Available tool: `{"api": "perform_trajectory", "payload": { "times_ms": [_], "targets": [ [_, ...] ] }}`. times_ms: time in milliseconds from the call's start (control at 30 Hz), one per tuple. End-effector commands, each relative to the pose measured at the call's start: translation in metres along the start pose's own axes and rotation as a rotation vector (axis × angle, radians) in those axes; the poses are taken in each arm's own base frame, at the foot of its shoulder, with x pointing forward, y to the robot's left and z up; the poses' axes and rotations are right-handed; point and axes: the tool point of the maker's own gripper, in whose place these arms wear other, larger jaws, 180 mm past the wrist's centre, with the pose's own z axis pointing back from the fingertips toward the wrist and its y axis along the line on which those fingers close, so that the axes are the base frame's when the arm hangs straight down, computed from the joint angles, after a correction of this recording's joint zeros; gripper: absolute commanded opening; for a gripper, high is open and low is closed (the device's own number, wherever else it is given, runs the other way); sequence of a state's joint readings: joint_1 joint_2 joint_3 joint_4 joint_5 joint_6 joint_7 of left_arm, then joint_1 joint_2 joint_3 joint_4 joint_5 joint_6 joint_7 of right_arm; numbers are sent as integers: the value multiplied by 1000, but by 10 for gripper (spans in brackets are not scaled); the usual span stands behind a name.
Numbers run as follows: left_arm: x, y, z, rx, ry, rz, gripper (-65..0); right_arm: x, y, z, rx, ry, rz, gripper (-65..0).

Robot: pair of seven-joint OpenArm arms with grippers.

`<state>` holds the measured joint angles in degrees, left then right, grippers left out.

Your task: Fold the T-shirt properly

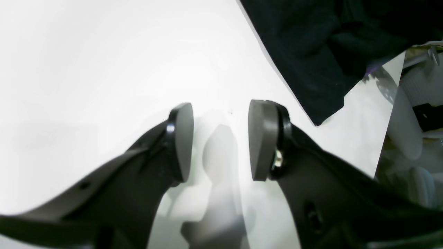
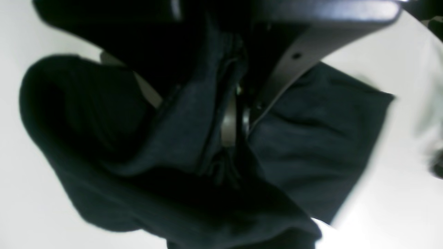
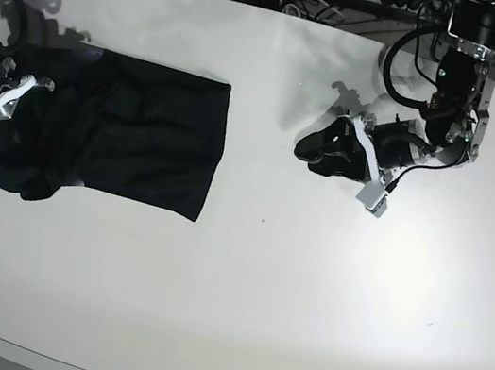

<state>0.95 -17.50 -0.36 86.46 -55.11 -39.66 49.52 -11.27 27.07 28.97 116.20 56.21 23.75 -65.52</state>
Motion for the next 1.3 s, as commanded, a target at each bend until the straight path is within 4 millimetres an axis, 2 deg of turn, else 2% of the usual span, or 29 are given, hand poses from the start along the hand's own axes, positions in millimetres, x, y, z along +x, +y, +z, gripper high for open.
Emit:
{"api": "perform_trajectory", "payload": {
  "times_ms": [0,133,367,700,833,867,900,1000,1100,1133,1167,1233,1267],
  "targets": [
    [16,-3,3,-15,-48,-19,-371,17,10,4,35,-67,17,-650],
    [16,-5,2,-25,-53,-11,-371,26,42,-1,158,-154,-29,-650],
    [14,-7,1,-30,-45,-12,-371,37,78,-17,251,-275,-123,-650],
    [14,-7,1,-31,-46,-11,-371,39,128,-32,383,-356,-194,-643],
    [15,-7,1,-35,-51,-8,-371,48,170,-38,512,-368,-156,-252],
    [15,-7,1,-35,-51,-9,-371,49,185,-37,564,-372,-108,-199],
    [15,-7,1,-34,-50,-9,-371,49,203,-34,629,-378,-58,-182],
    [15,-7,1,-35,-52,-9,-371,52,241,-30,769,-358,-15,-183],
    [15,-7,1,-35,-51,-9,-374,55,257,-31,813,-340,38,-197],
    [15,-7,1,-35,-51,-9,-393,56,257,-31,815,-339,48,-239],
    [15,-7,1,-35,-51,-9,-439,59,257,-32,808,-341,60,-320],
    [15,-7,1,-33,-49,-10,-624,59,248,-42,739,-319,103,-586],
    [15,-7,1,-33,-49,-10,-650,59,241,-49,689,-310,124,-650]
  ]
}}
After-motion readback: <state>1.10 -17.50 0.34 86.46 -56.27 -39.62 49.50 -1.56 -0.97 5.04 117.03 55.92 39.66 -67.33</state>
